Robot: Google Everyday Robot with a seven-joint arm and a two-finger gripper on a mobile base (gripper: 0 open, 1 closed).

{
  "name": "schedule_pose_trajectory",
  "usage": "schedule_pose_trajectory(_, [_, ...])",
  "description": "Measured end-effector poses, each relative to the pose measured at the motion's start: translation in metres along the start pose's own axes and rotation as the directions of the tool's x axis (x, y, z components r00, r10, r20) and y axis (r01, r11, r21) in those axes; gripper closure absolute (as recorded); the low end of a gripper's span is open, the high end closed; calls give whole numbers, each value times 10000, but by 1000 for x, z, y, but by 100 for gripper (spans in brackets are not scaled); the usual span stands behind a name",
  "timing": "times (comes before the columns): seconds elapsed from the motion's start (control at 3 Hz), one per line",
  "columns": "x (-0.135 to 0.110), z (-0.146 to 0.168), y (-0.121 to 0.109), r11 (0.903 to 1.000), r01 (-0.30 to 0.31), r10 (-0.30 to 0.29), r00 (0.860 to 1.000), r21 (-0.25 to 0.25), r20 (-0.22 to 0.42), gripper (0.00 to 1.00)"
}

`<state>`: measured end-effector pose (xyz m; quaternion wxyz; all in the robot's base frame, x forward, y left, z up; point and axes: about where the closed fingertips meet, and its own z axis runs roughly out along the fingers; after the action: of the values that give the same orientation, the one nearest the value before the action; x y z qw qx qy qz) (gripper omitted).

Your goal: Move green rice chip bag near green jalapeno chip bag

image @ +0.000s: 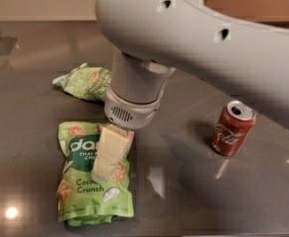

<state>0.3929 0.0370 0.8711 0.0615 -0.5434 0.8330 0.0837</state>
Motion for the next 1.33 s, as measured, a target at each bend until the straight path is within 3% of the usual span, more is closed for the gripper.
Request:
schedule_pose_trajectory(0.33, [-11,1,-6,9937,-1121,1118,9932,81,307,0])
schedule_pose_trajectory(0.67, [-22,-9,-6,9802,-1817,1753,9811,784,823,0])
schedule_pose_trajectory(1.33, [-23,-10,-4,9768,-2053,1991,9754,607,947,0])
